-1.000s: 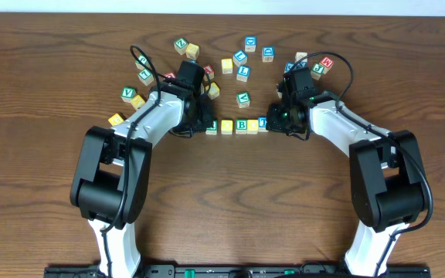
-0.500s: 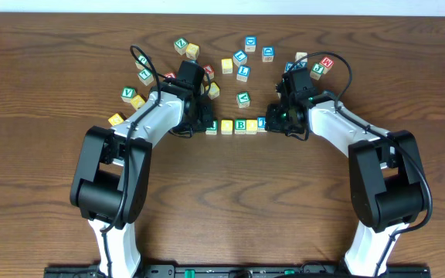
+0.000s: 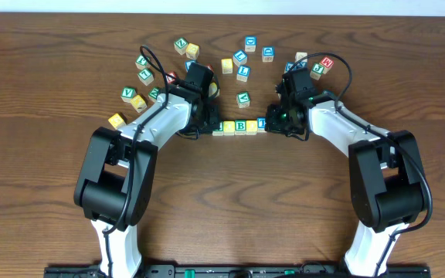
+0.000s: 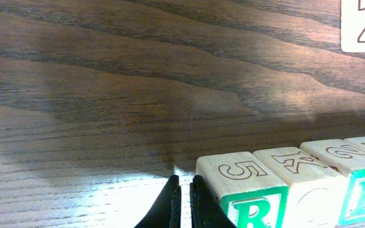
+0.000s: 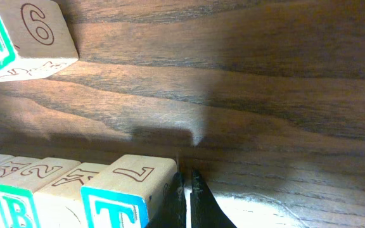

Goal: Spell out ROBOT

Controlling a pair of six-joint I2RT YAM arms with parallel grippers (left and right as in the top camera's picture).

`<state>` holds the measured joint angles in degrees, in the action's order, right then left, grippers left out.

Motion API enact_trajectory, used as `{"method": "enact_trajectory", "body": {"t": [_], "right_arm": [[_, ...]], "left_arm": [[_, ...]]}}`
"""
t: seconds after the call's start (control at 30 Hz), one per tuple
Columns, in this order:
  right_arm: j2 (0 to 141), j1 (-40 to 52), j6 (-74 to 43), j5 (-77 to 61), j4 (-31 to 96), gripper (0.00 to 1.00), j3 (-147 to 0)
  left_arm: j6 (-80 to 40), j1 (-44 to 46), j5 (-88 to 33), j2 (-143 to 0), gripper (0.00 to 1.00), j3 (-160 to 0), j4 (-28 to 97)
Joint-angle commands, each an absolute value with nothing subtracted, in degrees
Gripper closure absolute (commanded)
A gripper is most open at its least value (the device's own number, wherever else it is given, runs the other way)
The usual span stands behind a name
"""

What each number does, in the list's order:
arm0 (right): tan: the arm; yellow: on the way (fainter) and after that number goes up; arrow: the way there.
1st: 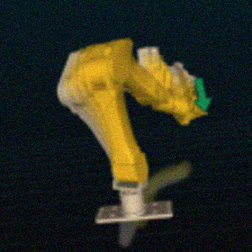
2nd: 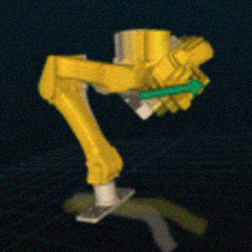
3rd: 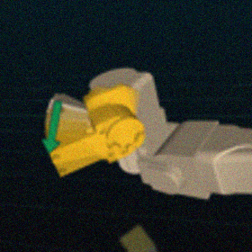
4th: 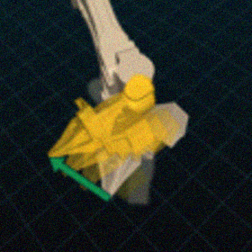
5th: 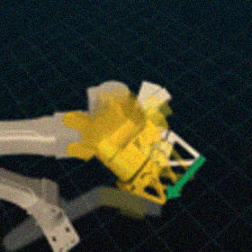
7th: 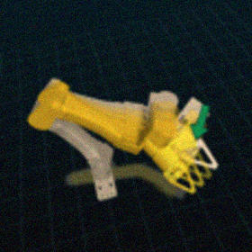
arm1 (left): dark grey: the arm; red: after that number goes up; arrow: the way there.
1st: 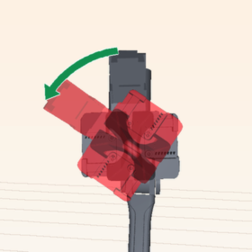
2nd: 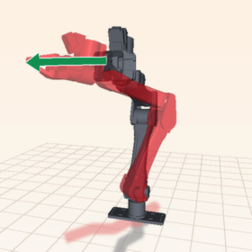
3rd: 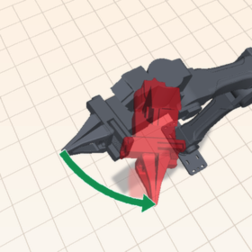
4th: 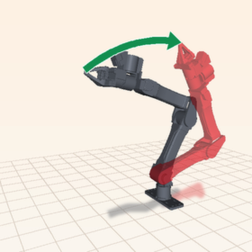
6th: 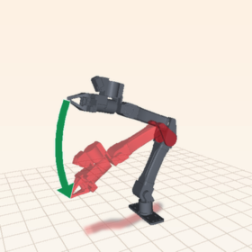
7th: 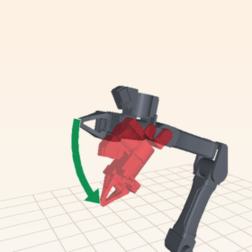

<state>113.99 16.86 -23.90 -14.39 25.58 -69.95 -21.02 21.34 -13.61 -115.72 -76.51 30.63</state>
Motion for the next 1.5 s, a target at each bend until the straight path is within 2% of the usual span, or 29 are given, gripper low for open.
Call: {"method": "enact_trajectory", "body": {"t": [0.0, 0.57, 0.77, 1.0, 1.47], "right_arm": [[114.26, 18.44, -24.84, -15.64, 26.41, 0.99, -69.63], [114.26, 18.46, -24.82, -16.71, 28.88, 0.99, -69.63], [114.24, 18.35, -24.82, -16.64, 30.09, 0.93, -70.46], [114.24, 16.27, -24.77, -16.23, 32.01, 0.94, -71.26], [114.21, 14.31, -21.32, -15.05, 35.81, 0.96, -74.94]], "left_arm": [[-21.08, 21.47, -13.93, -115.96, 0.92, -76.18, 30.98], [-19.75, 21.74, -13.93, -115.96, 0.92, -76.18, 33.21], [-18.48, 21.47, -13.63, -115.94, 0.92, -76.20, 33.32], [-16.99, 19.64, -13.39, -115.13, 0.92, -76.53, 34.00], [-15.25, 17.80, -3.97, -109.73, 0.92, -77.10, 36.88]]}}
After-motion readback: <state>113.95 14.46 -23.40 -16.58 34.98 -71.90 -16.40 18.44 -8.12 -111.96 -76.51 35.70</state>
